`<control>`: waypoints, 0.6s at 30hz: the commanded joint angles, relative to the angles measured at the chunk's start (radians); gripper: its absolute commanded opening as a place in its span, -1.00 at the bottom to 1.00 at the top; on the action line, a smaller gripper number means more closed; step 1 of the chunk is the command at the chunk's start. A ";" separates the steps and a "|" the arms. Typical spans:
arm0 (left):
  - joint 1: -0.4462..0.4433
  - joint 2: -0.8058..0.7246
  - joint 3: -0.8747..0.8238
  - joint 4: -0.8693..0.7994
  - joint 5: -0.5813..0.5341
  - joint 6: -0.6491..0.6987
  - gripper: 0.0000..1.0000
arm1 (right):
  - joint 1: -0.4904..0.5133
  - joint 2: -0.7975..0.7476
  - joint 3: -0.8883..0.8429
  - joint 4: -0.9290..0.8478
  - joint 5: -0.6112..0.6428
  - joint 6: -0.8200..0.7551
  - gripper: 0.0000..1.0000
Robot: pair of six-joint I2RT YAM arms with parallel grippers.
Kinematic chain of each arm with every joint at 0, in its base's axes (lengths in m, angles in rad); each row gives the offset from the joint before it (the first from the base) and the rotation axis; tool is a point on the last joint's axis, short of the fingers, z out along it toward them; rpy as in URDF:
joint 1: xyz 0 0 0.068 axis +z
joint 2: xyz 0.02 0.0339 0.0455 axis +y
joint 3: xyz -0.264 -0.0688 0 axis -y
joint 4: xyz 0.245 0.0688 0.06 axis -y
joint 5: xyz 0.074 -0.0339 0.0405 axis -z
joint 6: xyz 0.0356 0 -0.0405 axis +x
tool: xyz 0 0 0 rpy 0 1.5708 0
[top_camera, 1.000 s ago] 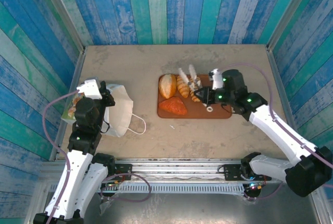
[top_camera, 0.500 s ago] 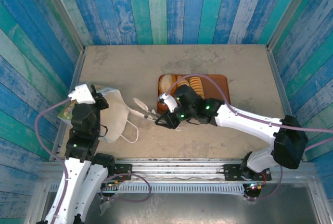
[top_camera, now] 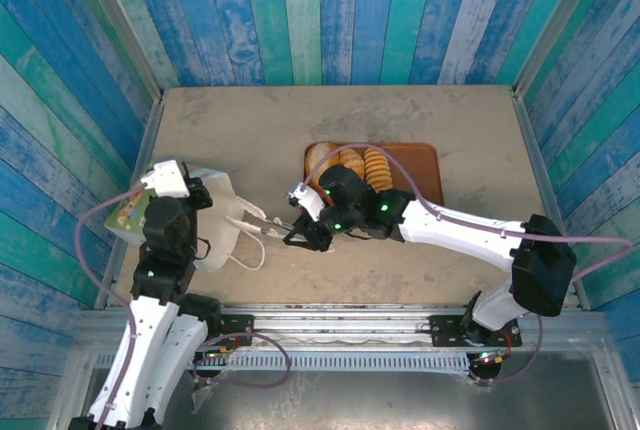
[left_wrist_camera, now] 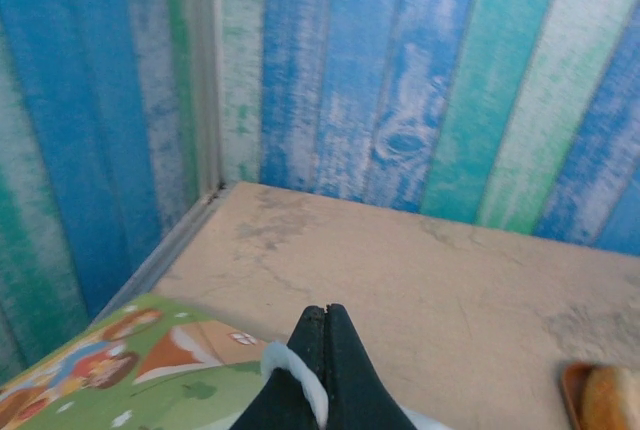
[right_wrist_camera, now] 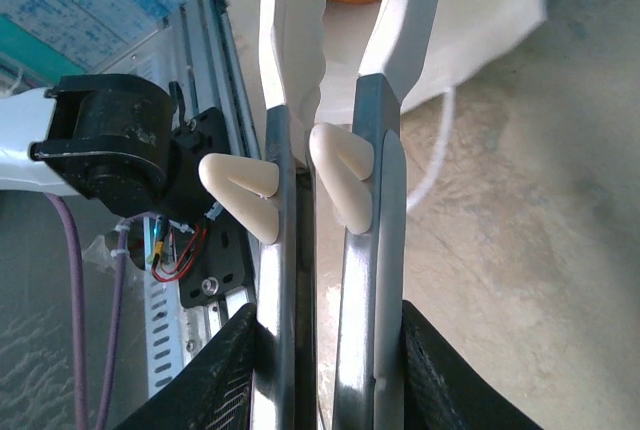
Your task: Take the fake bread out of the paper bag
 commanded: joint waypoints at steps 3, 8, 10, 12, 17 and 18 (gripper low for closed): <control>0.003 0.134 0.081 0.037 0.342 0.129 -1.00 | 0.012 0.104 0.084 -0.031 -0.024 -0.040 -0.33; 0.001 0.233 0.169 -0.008 0.540 0.187 -1.00 | 0.009 0.219 0.152 -0.029 0.075 -0.002 -0.37; -0.003 0.259 0.197 -0.035 0.612 0.221 -1.00 | 0.010 0.257 0.178 -0.022 0.093 0.016 -0.37; -0.021 0.291 0.234 -0.086 0.659 0.250 -1.00 | 0.010 0.284 0.187 -0.007 0.105 0.039 -0.37; -0.098 0.360 0.297 -0.163 0.665 0.283 -1.00 | 0.012 0.293 0.156 0.044 0.079 0.081 -0.40; -0.112 0.367 0.298 -0.157 0.650 0.283 -1.00 | 0.015 0.287 0.149 0.045 0.074 0.086 -0.40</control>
